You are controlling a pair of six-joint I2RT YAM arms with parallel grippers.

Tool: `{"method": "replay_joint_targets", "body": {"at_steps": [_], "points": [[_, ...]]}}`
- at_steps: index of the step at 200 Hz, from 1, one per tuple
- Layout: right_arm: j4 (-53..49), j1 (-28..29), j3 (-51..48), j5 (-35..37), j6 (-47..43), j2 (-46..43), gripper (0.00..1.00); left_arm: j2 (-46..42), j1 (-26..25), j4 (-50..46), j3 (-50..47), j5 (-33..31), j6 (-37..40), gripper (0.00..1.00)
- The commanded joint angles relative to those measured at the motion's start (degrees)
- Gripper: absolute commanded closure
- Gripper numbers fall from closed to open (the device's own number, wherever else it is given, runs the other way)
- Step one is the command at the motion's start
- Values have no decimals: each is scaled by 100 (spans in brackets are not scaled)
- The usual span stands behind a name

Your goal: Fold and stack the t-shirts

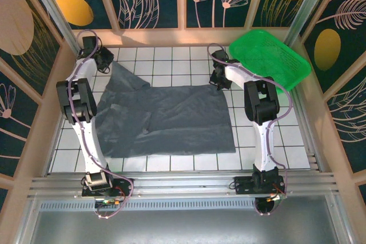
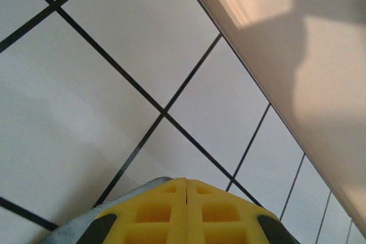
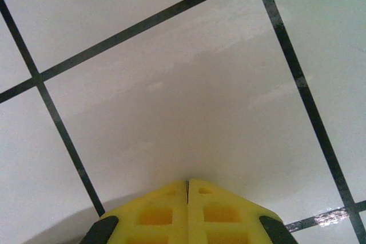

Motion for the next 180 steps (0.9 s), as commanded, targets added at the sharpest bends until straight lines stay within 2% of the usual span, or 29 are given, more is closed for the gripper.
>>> {"method": "replay_joint_targets", "body": {"at_steps": [1,58,117,148,180], "points": [[-105,58,-162,-125,-65,-105,99,-449,-30,-31,-385,119,-151,100],[-77,52,-146,-125,-168,-185,100,-1758,-73,-693,-1234,155,-299,100],[26,46,-227,-64,-341,-367,100,-3736,-93,-1234,-2659,269,-572,100],[202,57,-429,-3,-444,-622,100,-4734,-93,-1590,-3302,291,-768,100],[462,68,-890,73,-460,-1187,100,-5564,-93,-2083,-3561,199,-925,100]]}}
